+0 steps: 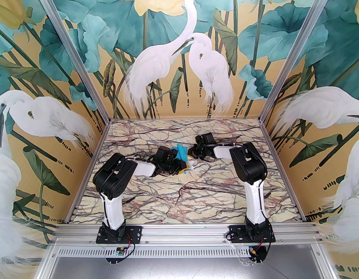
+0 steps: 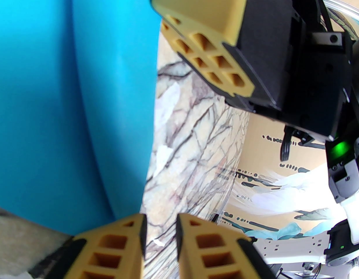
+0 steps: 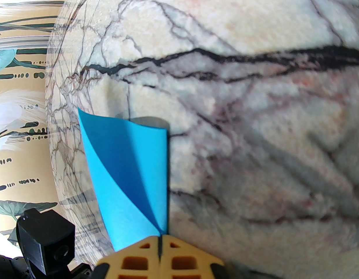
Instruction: Fold a paper plane with a square sheet of paper (fold left side to right side)
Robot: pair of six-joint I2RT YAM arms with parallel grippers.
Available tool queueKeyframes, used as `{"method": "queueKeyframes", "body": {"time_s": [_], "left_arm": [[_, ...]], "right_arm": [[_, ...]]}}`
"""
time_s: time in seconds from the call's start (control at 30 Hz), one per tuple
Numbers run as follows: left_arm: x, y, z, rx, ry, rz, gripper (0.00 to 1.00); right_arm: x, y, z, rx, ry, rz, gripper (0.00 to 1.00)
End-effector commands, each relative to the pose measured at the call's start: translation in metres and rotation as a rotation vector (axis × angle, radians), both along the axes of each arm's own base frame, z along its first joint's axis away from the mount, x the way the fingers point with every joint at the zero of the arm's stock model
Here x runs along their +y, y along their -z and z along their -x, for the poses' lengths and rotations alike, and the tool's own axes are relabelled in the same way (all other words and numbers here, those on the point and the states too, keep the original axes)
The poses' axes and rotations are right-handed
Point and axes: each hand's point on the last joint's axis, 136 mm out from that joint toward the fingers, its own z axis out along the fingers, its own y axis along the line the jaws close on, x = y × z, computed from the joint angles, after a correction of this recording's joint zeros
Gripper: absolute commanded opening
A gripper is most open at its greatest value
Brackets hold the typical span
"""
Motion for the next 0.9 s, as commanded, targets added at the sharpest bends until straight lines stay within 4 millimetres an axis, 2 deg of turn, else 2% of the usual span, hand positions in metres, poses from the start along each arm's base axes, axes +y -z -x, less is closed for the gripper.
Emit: {"method": "queueKeyframes", "body": {"time_s": [0.0,0.43,0.7,0.87], "left_arm": [[-0.005,0.009,0.004,0.041,0.022,-0.004,0.25],[-0.003,0.020,0.008,0.065,0.021,-0.031,0.25],[-0.003,0.015,0.006,0.055,0.018,-0.036,0.25],[0.003,0.025,0.008,0.092,0.005,-0.096,0.25]], "right_arm": [[0.004,0.010,0.001,0.004,-0.017,0.029,0.00],[0.007,0.009,0.002,0.002,-0.024,0.030,0.00],[0.004,0.010,0.003,0.003,-0.019,0.043,0.00],[0.004,0.010,0.003,0.002,-0.018,0.044,0.00]]}}
